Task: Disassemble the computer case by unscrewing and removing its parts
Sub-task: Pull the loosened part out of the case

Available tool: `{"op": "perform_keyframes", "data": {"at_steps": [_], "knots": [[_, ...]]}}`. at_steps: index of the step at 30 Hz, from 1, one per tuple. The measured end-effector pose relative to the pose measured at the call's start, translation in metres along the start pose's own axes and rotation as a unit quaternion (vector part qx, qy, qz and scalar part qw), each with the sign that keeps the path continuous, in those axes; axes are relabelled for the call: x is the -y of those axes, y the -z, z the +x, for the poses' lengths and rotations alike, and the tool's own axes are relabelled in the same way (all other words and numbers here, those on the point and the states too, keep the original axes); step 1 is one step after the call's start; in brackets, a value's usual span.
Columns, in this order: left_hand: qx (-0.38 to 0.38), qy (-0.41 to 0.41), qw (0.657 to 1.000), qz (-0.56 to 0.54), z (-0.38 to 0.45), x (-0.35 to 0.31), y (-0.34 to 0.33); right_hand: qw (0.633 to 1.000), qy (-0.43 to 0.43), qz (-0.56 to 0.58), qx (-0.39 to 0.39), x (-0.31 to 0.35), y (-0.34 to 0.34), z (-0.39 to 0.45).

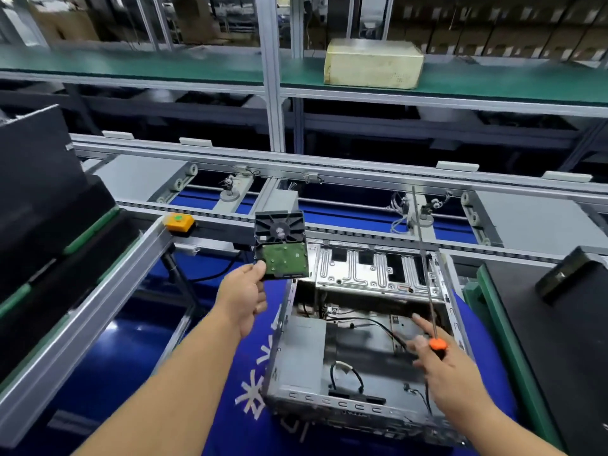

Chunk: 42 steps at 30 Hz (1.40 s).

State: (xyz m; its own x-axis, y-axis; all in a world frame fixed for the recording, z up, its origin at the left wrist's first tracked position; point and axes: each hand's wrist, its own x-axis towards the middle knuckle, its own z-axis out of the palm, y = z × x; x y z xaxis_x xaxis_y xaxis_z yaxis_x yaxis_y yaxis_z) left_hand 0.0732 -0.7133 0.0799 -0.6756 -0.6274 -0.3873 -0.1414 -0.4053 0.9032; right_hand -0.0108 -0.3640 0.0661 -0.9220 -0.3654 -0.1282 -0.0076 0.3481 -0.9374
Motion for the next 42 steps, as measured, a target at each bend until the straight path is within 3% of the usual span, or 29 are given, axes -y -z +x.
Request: {"op": "perform_keyframes", "data": {"at_steps": [8,12,17,21,29,32,36,39,42], "knots": [[-0.117,0.081,0.98,0.139,0.073,0.043,0.071,0.991,0.036,-0.119,-0.051,-0.009,-0.003,-0.009],[-0.101,0.123,0.959,0.236,0.086,0.068,0.075,0.983,0.024,-0.165,-0.072,-0.023,0.002,-0.007],[-0.082,0.144,0.95,0.267,0.097,0.093,0.066,0.981,0.005,-0.174,-0.087,-0.025,0.002,-0.006],[-0.103,0.167,0.941,0.277,0.102,0.111,0.067,0.975,-0.004,-0.199,-0.099,-0.02,-0.001,-0.009],[-0.159,0.135,0.891,0.404,0.1,0.109,0.067,0.972,-0.001,-0.219,-0.085,-0.02,-0.003,-0.012],[-0.188,0.108,0.914,0.344,0.103,0.104,0.062,0.97,0.006,-0.231,-0.074,-0.023,-0.004,-0.011],[-0.146,0.133,0.975,0.101,0.109,0.093,0.045,0.97,-0.006,-0.237,-0.055,-0.022,-0.008,-0.01],[-0.115,0.162,0.979,-0.038,0.109,0.086,0.034,0.976,-0.014,-0.213,-0.049,-0.022,-0.009,-0.009],[-0.098,0.158,0.98,-0.074,0.11,0.079,0.027,0.977,-0.011,-0.205,-0.058,-0.021,-0.011,-0.006]]}}
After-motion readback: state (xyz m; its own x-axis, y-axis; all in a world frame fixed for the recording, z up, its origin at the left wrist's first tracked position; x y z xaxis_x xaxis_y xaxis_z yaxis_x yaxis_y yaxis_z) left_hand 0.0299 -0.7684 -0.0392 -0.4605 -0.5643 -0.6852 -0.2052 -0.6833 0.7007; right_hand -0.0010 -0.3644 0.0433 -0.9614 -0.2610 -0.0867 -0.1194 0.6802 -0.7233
